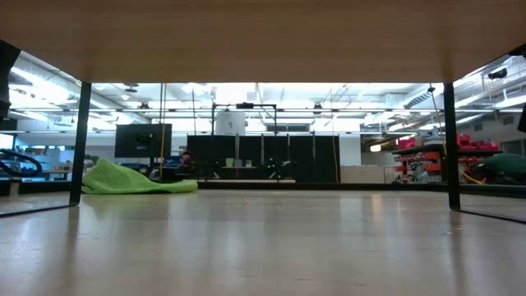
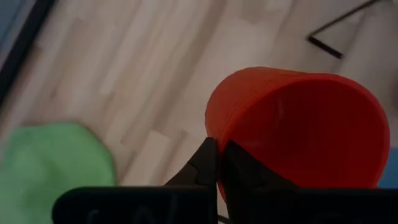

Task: Stack small to large cups/mugs on shelf
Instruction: Put the orange mug on the shelf

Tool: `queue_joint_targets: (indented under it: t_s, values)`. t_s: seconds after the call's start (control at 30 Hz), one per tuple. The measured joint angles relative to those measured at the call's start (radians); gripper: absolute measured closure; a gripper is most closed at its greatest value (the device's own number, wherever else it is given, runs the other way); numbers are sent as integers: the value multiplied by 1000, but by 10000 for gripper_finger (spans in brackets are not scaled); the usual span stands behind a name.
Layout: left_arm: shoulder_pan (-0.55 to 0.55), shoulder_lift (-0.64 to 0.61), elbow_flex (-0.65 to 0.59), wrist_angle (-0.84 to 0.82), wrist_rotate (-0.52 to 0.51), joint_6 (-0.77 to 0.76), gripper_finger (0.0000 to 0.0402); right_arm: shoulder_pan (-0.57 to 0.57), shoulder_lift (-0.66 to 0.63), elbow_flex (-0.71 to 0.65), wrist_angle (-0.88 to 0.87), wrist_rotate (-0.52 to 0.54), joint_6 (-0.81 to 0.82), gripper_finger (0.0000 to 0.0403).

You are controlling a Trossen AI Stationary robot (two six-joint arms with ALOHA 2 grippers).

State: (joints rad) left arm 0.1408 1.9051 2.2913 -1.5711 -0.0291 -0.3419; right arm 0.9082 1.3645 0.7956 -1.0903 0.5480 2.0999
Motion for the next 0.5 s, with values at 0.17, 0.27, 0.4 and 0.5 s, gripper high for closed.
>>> queue_joint_targets:
  t_s: [0.17,0.27,0.4,0.5]
  values:
    - [-49,-9,-11,2,43,-59,390,19,-18,0,-5,0,-8,308]
    - [-78,-31,-50,2,45,-70,390,26,-26,0,-14,1,-9,308]
    - [-75,-106,-161,0,40,-131,390,29,-29,0,-17,9,-9,308]
    - [-68,-193,-259,-2,35,-207,390,29,-29,0,-17,11,-9,308]
